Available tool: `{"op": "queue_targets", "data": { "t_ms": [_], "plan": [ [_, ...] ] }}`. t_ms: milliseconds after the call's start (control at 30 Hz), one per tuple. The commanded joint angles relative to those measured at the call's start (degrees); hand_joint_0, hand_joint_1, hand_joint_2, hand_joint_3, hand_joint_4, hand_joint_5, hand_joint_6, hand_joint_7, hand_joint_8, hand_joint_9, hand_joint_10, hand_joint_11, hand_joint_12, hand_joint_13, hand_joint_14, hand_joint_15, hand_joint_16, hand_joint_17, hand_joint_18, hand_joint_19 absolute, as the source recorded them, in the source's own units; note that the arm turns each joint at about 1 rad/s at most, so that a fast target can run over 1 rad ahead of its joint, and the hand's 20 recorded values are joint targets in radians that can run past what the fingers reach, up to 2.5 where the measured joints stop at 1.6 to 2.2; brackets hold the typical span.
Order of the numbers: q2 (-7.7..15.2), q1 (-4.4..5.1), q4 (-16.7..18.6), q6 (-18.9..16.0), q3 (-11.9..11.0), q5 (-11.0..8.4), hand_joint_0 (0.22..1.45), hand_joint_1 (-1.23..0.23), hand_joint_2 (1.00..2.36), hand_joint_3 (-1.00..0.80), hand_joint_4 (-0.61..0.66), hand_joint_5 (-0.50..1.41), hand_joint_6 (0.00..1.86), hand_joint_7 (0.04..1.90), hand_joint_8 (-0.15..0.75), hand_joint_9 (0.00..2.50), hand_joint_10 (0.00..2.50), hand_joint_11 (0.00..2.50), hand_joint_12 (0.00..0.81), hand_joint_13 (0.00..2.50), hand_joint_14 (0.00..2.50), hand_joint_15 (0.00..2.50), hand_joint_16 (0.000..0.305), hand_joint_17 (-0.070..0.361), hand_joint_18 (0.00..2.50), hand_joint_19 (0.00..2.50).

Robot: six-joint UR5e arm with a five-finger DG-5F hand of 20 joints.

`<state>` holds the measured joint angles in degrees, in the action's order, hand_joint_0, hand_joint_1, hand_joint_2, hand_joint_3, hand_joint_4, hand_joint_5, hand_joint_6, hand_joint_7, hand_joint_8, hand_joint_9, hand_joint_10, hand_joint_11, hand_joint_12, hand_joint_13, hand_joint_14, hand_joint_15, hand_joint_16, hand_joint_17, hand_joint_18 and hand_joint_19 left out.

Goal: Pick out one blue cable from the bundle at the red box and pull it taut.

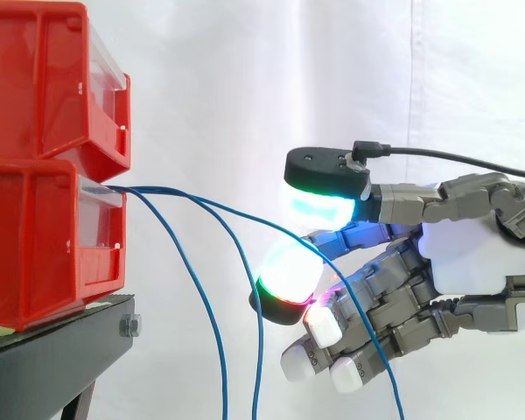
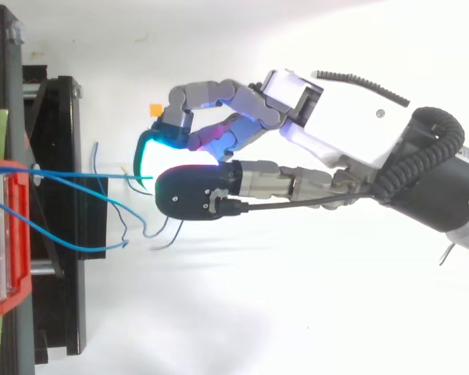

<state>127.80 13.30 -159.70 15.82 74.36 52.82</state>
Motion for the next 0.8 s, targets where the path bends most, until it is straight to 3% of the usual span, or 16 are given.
{"op": "queue_targets", "data": {
  "t_ms": [0,400,600,767],
  "plan": [
    [0.0,-0.03,0.01,0.0,-0.01,0.0,0.63,-0.5,1.02,-0.28,0.13,-0.11,0.66,1.17,0.268,1.08,0.02,0.62,0.341,0.81,0.01,0.27,0.052,0.118,0.7,0.54],
    [0.0,0.06,0.36,-0.44,-0.01,0.0,0.61,-0.59,1.02,-0.2,0.14,-0.13,0.7,1.17,0.273,1.04,0.02,0.62,0.342,0.8,0.01,0.28,0.053,0.118,0.69,0.54],
    [0.0,0.15,0.36,-3.78,0.08,0.17,0.6,-0.63,1.02,-0.12,0.13,-0.17,0.81,1.06,0.277,1.03,0.02,0.65,0.347,0.81,0.01,0.27,0.053,0.119,0.7,0.52],
    [0.0,0.23,0.27,-7.21,-0.01,0.53,0.61,-0.7,1.03,-0.03,0.12,-0.18,0.87,1.08,0.286,1.04,0.02,0.68,0.346,0.81,0.01,0.27,0.053,0.12,0.74,0.5]
  ]
}}
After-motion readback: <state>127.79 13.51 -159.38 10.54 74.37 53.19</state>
